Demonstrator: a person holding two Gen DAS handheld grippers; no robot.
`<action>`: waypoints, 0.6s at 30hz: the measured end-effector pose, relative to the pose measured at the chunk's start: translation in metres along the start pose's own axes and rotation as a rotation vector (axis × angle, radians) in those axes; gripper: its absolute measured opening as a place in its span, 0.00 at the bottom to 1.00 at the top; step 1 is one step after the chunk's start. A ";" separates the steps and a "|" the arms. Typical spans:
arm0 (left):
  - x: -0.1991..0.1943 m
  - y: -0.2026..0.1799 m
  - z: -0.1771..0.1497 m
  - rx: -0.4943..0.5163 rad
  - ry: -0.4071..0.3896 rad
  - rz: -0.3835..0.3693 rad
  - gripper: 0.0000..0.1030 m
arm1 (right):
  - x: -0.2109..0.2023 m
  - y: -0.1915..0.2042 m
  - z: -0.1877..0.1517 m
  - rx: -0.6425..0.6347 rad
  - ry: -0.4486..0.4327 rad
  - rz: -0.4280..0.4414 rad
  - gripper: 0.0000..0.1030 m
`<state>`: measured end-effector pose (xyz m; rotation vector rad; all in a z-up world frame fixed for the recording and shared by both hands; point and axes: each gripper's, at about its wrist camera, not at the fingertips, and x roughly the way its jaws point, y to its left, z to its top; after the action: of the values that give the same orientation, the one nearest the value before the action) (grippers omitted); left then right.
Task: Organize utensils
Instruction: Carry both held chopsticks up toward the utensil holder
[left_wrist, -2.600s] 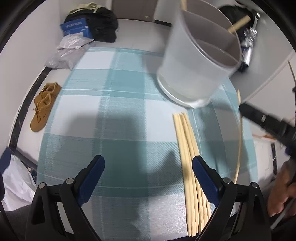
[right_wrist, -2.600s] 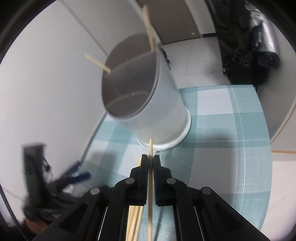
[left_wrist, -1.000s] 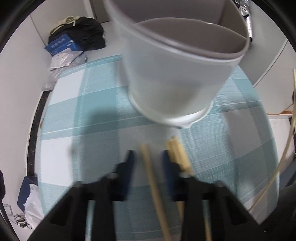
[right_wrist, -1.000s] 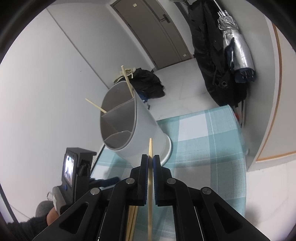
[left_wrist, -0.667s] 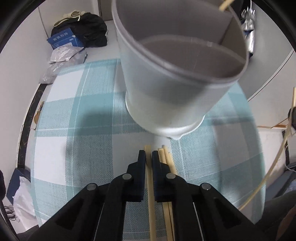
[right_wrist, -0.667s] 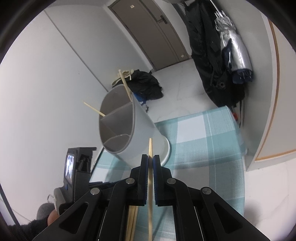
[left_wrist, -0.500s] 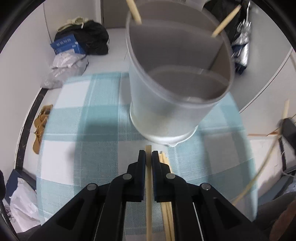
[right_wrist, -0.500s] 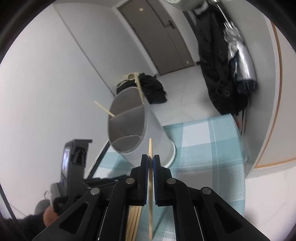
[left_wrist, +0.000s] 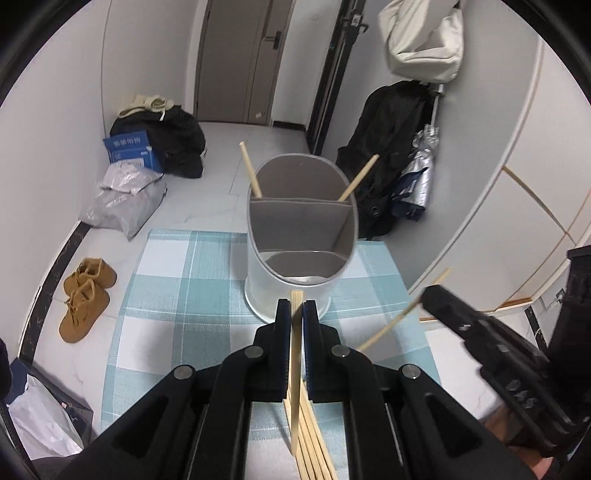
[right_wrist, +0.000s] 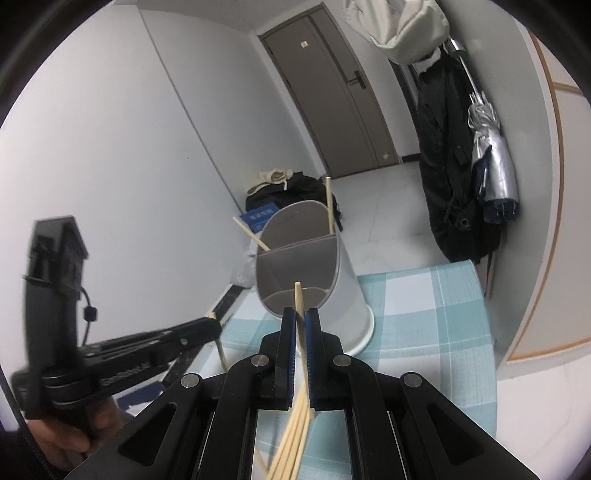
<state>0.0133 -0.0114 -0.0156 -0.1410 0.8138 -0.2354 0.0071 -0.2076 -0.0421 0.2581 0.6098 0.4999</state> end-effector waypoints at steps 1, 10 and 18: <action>-0.002 -0.002 -0.001 0.007 -0.004 -0.004 0.02 | -0.001 0.003 -0.001 -0.010 -0.001 -0.005 0.04; -0.021 -0.009 0.001 0.004 0.023 -0.015 0.02 | -0.008 0.021 -0.010 -0.033 0.001 -0.027 0.04; -0.033 -0.015 0.006 0.033 0.018 -0.008 0.02 | -0.017 0.033 -0.009 -0.034 -0.007 -0.015 0.04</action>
<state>-0.0067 -0.0174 0.0150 -0.1114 0.8270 -0.2574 -0.0226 -0.1876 -0.0289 0.2232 0.5953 0.4941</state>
